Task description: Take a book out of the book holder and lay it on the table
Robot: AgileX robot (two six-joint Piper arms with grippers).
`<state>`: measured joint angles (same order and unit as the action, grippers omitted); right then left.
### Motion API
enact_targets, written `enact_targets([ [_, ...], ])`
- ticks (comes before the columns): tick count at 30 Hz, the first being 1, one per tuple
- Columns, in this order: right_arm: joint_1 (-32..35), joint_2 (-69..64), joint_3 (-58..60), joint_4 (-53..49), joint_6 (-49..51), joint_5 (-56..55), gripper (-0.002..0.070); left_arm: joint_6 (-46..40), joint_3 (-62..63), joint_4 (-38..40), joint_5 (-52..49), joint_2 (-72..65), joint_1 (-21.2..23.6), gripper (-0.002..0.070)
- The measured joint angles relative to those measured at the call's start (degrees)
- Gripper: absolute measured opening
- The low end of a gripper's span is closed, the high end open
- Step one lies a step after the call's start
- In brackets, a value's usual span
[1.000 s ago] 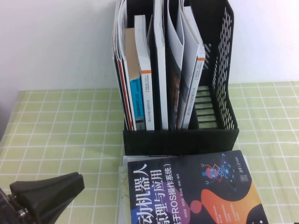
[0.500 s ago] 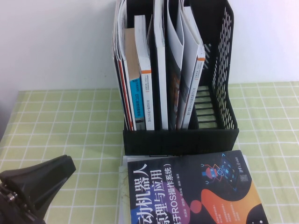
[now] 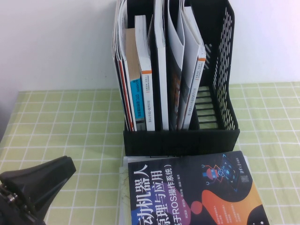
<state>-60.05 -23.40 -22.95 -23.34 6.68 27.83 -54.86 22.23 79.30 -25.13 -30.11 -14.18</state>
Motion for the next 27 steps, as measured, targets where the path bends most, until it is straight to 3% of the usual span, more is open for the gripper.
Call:
enact_targets([
  [5,0.0,0.0,0.0,0.0,0.0,0.0,0.0002,-0.1,-2.9,-2.2,1.9,4.6,0.3,-0.0003],
  [11,0.0,0.0,0.0,-0.1,0.0,0.0,0.0002,5.3,-10.1,-7.2,13.0,15.2,0.6,-0.0003],
  [14,0.0,0.0,0.0,-0.1,0.0,0.0,0.0002,17.6,-12.6,-21.3,13.6,19.4,0.6,-0.0003],
  [19,0.0,0.0,0.0,-0.1,0.0,0.0,0.0002,47.9,-16.5,-54.7,12.7,24.4,0.6,-0.0003],
  [21,0.0,0.0,0.0,-0.1,0.0,0.0,0.0002,55.4,-18.1,-63.8,11.1,26.4,0.6,-0.0003],
  [24,0.0,0.0,0.0,-0.1,0.0,0.0,0.0002,62.3,-20.5,-71.4,8.0,29.4,0.7,-0.0003],
  [27,0.0,0.0,0.0,-0.1,0.0,0.0,0.0001,64.6,-23.0,-73.9,5.7,30.6,0.7,-0.0003],
])
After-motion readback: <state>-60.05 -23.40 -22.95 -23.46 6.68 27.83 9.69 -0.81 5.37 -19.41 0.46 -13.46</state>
